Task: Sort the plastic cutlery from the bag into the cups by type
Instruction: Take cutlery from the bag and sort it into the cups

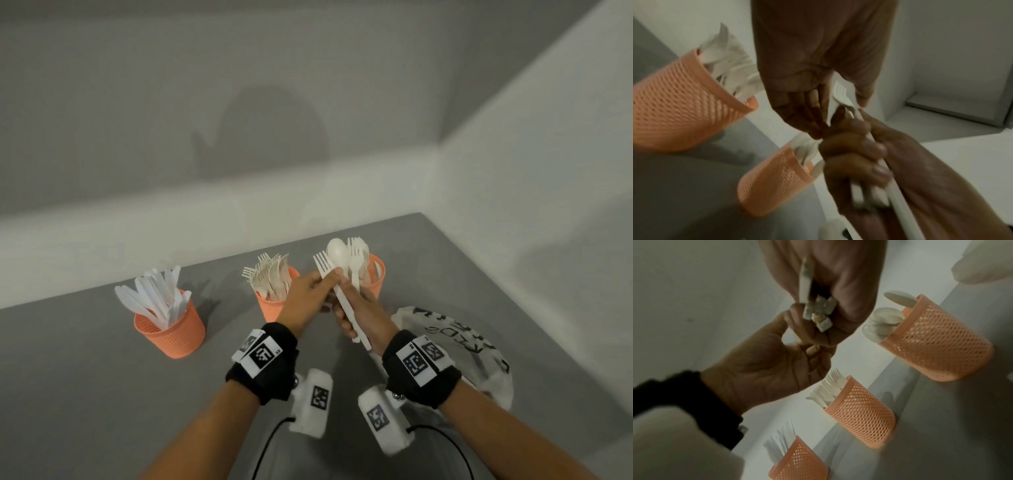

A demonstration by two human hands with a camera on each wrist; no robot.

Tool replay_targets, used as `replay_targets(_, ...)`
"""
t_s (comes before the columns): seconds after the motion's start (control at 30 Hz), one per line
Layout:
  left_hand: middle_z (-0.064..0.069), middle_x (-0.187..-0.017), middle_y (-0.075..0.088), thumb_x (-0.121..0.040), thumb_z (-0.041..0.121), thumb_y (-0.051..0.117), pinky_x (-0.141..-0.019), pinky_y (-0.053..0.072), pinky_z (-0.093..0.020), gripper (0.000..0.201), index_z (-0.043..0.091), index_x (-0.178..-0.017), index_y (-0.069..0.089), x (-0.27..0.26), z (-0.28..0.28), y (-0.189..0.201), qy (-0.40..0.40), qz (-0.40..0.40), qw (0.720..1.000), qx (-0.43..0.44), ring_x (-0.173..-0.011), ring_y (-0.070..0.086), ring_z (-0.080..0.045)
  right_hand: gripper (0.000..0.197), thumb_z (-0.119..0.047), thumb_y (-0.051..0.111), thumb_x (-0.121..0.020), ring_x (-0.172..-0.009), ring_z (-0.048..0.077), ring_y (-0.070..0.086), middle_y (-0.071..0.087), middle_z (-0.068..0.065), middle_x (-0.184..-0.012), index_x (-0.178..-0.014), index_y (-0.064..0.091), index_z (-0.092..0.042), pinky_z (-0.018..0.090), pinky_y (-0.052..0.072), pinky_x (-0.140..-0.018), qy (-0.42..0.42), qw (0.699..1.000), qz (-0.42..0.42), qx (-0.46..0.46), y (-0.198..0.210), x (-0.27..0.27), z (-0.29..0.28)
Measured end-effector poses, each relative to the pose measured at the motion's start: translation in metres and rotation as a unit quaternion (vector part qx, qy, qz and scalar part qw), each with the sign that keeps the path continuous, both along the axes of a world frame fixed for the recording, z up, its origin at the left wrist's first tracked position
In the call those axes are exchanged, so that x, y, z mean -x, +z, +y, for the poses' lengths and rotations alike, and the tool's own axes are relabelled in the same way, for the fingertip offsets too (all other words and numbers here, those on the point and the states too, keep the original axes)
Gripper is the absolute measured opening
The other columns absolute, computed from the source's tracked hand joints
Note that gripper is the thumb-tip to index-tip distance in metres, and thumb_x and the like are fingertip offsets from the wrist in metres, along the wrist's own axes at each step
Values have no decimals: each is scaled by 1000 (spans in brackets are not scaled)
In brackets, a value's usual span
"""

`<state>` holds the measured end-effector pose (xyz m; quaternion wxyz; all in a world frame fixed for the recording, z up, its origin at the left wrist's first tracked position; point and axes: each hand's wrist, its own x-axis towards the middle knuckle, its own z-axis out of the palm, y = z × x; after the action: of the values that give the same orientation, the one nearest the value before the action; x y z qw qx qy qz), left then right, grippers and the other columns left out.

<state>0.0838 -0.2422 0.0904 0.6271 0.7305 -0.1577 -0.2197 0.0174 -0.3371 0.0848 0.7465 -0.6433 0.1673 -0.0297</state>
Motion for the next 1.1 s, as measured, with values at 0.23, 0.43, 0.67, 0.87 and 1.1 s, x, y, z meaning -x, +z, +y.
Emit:
replay_targets(0.23,-10,-73,63,-98,12,40,-54,55,-19,20,5,-93,58,3,3,8,143,66,981,112,-55,64,-13,24,-29,34,-101,-54,14,56,53,3,-65,-101,51,-13,33,56,-55,-27,991,22,127,-10,5,-5)
replay_targets(0.43,-1,-57,38,-93,10,50,-42,34,-19,9,11,-101,54,4,7,13,123,62,985,101,-37,37,-5,45,-30,35,-100,-98,20,56,58,4,-106,-143,32,-18,26,41,-87,-24,954,-19,298,-23,10,-13)
replay_targets(0.67,-6,-80,65,-84,7,64,-68,51,-27,6,9,-89,64,1,3,21,65,-119,991,16,-69,62,-10,35,-32,38,-99,-60,11,45,46,2,-68,-105,50,1,29,41,-59,97,961,-2,257,-9,14,-14)
replay_targets(0.87,2,-68,65,-83,9,65,-53,44,-10,15,14,-70,62,-2,-2,28,68,-156,985,11,-53,58,4,50,-60,26,-92,-40,3,30,36,-3,-59,-98,52,-19,14,28,-37,75,984,55,151,-8,27,-14)
replay_targets(1.1,5,-58,45,-90,28,59,-51,34,-19,24,14,-71,53,19,-9,20,128,-24,988,81,-47,41,-5,24,-42,29,-99,-36,1,31,33,-5,-57,-100,47,-26,10,26,-37,-41,994,-29,100,-5,24,-17)
